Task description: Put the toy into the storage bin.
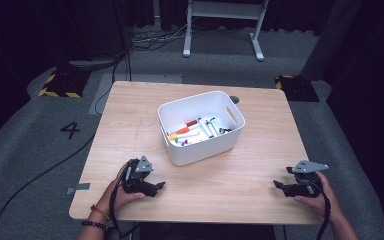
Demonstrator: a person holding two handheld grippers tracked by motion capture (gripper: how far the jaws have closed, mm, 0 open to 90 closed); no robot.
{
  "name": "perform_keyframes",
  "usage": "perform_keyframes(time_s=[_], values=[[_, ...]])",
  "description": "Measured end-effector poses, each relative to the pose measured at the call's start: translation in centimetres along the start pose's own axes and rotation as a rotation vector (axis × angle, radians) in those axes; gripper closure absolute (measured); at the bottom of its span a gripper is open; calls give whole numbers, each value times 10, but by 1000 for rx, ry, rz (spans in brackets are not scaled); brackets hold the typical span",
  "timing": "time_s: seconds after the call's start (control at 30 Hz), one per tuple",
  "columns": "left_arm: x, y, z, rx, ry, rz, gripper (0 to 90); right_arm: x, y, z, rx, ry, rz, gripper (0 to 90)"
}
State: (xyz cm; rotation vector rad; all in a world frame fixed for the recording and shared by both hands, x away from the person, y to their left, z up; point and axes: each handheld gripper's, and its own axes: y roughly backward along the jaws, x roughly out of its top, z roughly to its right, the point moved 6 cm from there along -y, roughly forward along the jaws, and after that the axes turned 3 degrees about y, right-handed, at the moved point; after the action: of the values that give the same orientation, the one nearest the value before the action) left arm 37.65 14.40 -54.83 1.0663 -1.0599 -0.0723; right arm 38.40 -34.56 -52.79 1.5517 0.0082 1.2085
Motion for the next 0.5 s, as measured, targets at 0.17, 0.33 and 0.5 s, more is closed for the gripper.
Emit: perform_keyframes(time_s=[0.17,0.33,0.5], values=[[0,0,0,1,-1,1,126,-17,2,7,-7,-82,18,212],[1,0,-1,8,-10,3,126,-30,4,12,-31,-168,64,183],[1,0,-1,8,-9,2,126,-33,5,12,-50,-172,82,182]])
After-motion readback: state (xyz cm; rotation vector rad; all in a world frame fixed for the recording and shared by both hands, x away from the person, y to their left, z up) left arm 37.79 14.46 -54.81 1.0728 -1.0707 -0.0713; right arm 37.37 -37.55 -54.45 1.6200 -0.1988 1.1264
